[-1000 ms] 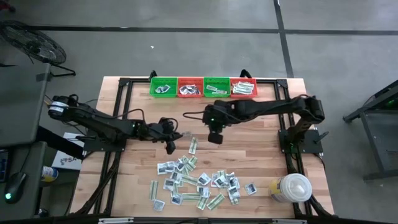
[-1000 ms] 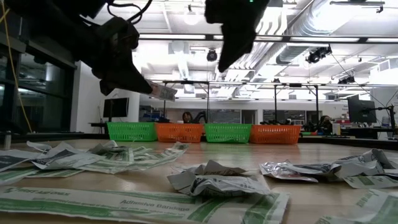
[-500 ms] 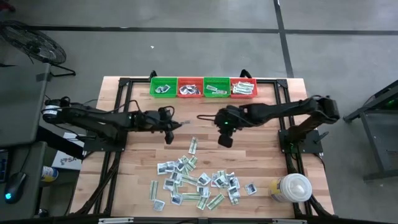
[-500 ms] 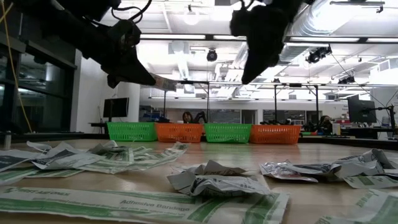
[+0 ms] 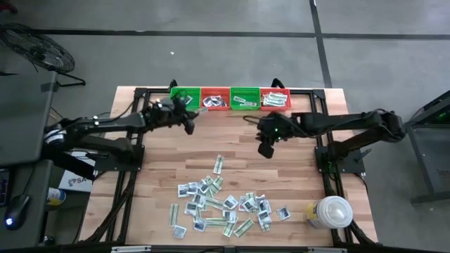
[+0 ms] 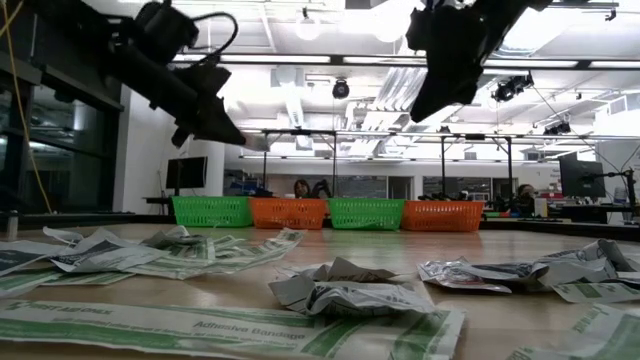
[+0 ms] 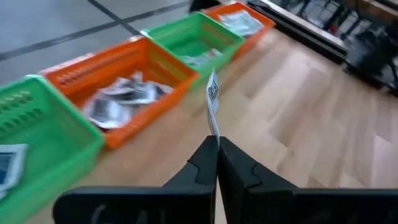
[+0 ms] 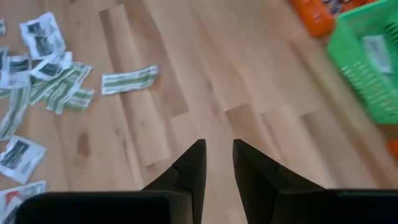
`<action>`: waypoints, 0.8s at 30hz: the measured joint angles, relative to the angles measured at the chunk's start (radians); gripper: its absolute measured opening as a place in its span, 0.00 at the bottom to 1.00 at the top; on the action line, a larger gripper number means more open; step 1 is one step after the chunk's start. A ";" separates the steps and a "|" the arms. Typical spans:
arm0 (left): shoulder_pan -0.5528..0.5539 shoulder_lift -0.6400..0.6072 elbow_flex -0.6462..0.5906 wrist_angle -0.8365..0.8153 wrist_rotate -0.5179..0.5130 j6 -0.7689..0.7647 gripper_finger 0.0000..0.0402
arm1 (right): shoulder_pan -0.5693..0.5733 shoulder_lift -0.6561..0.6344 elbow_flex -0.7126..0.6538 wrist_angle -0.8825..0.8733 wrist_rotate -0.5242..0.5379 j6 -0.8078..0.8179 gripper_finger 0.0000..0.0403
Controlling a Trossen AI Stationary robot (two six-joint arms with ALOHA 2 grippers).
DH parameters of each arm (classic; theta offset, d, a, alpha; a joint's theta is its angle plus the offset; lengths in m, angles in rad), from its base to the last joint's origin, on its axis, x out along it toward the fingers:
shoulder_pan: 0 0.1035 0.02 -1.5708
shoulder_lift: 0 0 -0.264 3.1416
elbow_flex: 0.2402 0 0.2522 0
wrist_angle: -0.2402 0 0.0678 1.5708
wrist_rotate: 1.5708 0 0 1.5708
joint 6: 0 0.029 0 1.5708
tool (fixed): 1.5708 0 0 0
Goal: Pick & Place First Aid Supplies
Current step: Put the orange ointment pack in the right green bin
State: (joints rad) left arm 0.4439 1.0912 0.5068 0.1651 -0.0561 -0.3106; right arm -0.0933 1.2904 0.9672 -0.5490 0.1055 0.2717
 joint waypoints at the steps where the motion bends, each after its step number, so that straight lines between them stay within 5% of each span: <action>1: 0.040 0.000 0.000 0.000 0.031 0.009 0.00 | -0.014 -0.007 0.000 -0.002 -0.001 -0.019 0.18; 7: 0.281 0.004 0.032 -0.011 0.270 0.068 0.00 | -0.135 -0.008 0.000 0.021 -0.150 -0.133 0.18; 13: 0.449 0.007 0.112 -0.147 0.394 0.160 0.00 | -0.253 -0.008 0.000 0.074 -0.277 -0.226 0.18; 24: 0.492 0.079 0.232 -0.228 0.466 0.219 0.00 | -0.420 -0.007 0.000 0.067 -0.359 -0.346 0.18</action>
State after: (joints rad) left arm 0.9357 1.1704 0.7391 -0.0628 0.4100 -0.0913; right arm -0.5136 1.2835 0.9668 -0.4822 -0.2536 -0.0742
